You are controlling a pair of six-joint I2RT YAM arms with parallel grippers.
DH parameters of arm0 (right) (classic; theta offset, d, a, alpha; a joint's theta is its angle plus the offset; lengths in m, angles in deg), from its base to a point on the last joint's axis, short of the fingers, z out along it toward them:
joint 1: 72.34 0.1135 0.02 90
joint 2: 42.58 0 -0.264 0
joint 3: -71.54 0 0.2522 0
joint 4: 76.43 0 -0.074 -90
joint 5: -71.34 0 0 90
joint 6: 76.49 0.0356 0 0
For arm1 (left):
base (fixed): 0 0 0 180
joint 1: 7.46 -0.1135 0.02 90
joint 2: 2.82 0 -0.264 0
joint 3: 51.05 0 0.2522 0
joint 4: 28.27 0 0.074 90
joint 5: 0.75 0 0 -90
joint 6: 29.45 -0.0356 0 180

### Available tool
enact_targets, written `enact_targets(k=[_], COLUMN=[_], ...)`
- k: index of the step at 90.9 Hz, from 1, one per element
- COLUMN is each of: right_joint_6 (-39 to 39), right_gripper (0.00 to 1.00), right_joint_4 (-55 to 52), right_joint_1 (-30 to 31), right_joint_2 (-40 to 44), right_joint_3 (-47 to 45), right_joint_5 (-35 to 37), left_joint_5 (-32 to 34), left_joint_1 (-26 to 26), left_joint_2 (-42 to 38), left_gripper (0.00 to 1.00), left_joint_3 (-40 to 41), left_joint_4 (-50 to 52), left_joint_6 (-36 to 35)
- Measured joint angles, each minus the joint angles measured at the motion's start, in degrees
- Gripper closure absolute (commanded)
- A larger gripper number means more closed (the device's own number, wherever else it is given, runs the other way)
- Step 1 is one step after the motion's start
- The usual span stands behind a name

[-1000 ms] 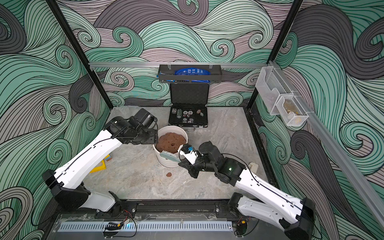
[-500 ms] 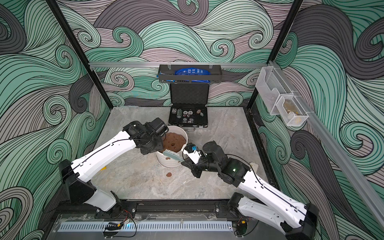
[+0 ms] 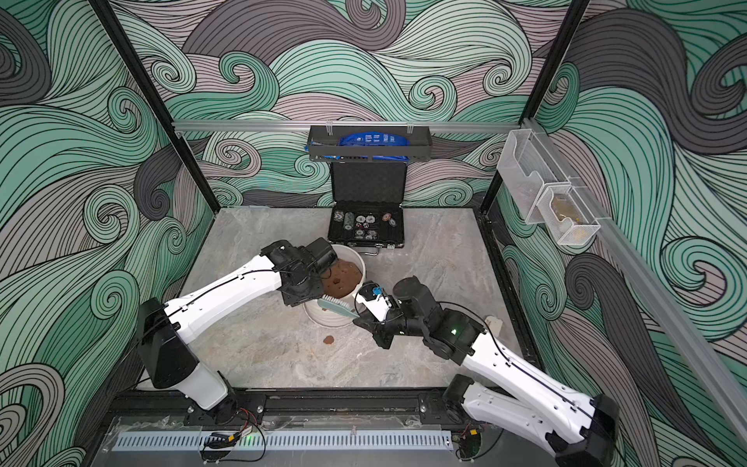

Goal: Scrub the dried mud off the ceramic pot
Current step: Rotate the pot at the center of the board, then brush off the soil from the pot.

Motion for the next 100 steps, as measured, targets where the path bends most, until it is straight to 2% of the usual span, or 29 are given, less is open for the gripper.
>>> enact_targets(k=[22, 47, 67, 100], right_joint_6=[0.0, 0.96, 6.08, 16.09], right_gripper=[1.0, 1.0, 1.0, 1.0], right_joint_4=[0.79, 2.34, 4.42, 4.48], right_joint_1=[0.0, 0.59, 6.78, 11.32], right_joint_2=[-0.09, -1.97, -6.97, -16.41], right_joint_3=[-1.77, -2.34, -2.97, 0.72], right_joint_5=[-1.73, -1.73, 3.08, 13.33], left_joint_5=[1.18, 3.23, 4.31, 4.96], left_joint_1=[-0.02, -0.28, -0.28, -0.33], left_joint_2=[1.05, 1.38, 1.6, 1.66], left_gripper=[0.77, 0.82, 0.83, 0.84], left_joint_3=[-0.04, -0.22, -0.39, -0.44], left_joint_4=[-0.52, -0.13, 0.26, 0.48], left_joint_6=[2.1, 3.32, 3.54, 2.34])
